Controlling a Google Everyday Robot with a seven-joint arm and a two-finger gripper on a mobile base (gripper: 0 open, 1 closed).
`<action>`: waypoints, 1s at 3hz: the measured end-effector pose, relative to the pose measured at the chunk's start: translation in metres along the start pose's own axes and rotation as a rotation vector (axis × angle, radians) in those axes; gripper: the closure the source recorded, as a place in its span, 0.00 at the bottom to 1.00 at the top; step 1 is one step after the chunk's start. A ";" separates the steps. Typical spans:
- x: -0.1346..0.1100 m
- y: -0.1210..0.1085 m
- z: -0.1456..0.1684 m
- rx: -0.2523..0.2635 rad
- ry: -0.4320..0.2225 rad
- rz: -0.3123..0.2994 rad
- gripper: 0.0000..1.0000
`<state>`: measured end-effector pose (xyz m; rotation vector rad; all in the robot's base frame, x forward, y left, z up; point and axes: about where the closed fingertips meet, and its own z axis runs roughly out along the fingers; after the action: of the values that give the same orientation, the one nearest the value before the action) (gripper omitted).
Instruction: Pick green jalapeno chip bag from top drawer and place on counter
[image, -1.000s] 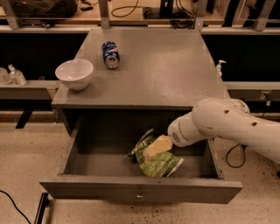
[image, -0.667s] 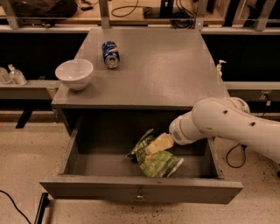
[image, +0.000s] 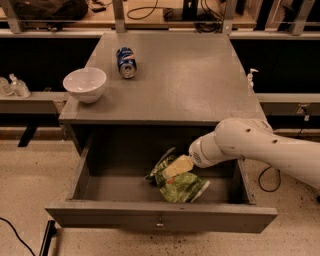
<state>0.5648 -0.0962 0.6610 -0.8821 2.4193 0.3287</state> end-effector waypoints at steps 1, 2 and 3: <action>0.008 0.002 0.012 -0.006 0.023 0.007 0.00; 0.017 0.004 0.017 -0.010 0.042 0.023 0.00; 0.020 0.006 0.024 -0.025 0.041 0.037 0.18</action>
Offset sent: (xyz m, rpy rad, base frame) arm -0.0127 -0.0026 -0.0341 -0.0142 0.0722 -0.0294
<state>0.5578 -0.0927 0.6302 -0.8630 2.4766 0.3588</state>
